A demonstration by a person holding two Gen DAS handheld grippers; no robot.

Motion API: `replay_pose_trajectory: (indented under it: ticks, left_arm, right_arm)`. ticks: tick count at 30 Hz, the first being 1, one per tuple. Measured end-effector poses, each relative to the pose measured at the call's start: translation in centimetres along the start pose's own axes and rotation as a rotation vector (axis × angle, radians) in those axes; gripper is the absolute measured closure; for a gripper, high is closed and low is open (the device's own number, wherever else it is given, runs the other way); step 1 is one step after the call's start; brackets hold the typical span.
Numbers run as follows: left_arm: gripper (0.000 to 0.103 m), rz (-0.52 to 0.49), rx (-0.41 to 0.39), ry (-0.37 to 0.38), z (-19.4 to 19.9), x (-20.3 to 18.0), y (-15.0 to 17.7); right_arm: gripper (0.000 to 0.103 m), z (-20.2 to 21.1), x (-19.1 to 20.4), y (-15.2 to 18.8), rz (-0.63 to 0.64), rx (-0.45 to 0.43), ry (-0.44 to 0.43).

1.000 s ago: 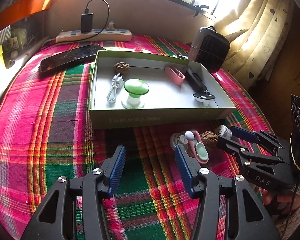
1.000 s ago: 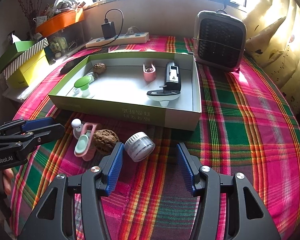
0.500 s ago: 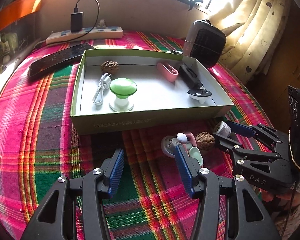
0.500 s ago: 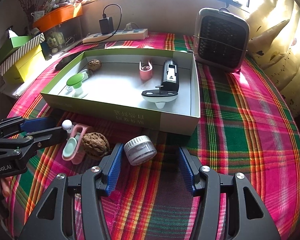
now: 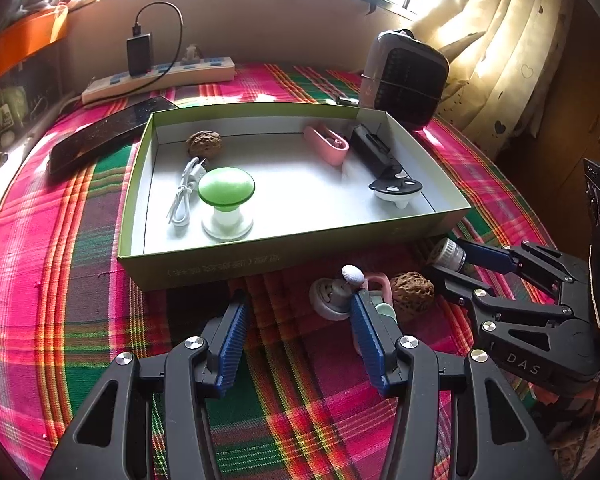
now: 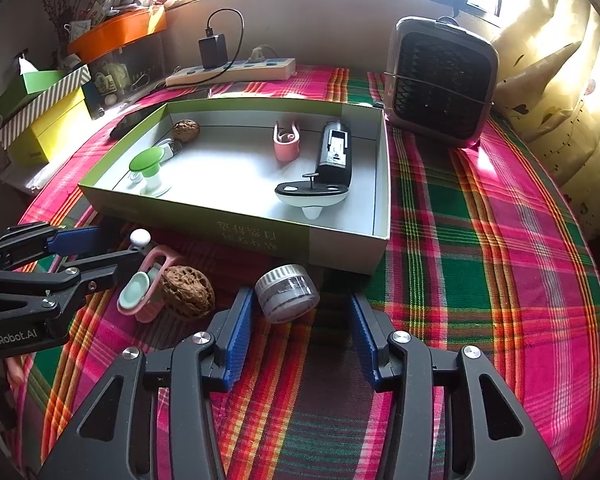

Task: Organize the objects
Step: 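Reach the left gripper toward the pink-teal item while the right gripper approaches the white jar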

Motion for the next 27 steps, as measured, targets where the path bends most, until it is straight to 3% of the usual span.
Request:
replay_pose_trajectory:
  ticks: [3, 20, 27]
  left_arm:
    - [0.053, -0.026, -0.004, -0.028, -0.24, -0.25, -0.13]
    - [0.054, -0.02, -0.018, -0.067, -0.66, -0.33, -0.49]
    - [0.062, -0.014, -0.021, -0.082, -0.65, -0.01, -0.52]
  right_arm:
    - [0.063, 0.06, 0.06, 0.01, 0.006, -0.002, -0.005]
    - [0.072, 0.09, 0.06, -0.11, 0.01, -0.005, -0.019]
    - [0.072, 0.08, 0.08, -0.09, 0.01, -0.005, -0.021]
Point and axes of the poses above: each gripper's, at about its wrist camera, not at the fingertips, and z roughly against the way its jaws point, x to its left, y to its underside, the point moved 9 cm from there along -z, roughly the way its jaws point, and after that the axes turned 3 degrees about -x, right-handed, at the moved point
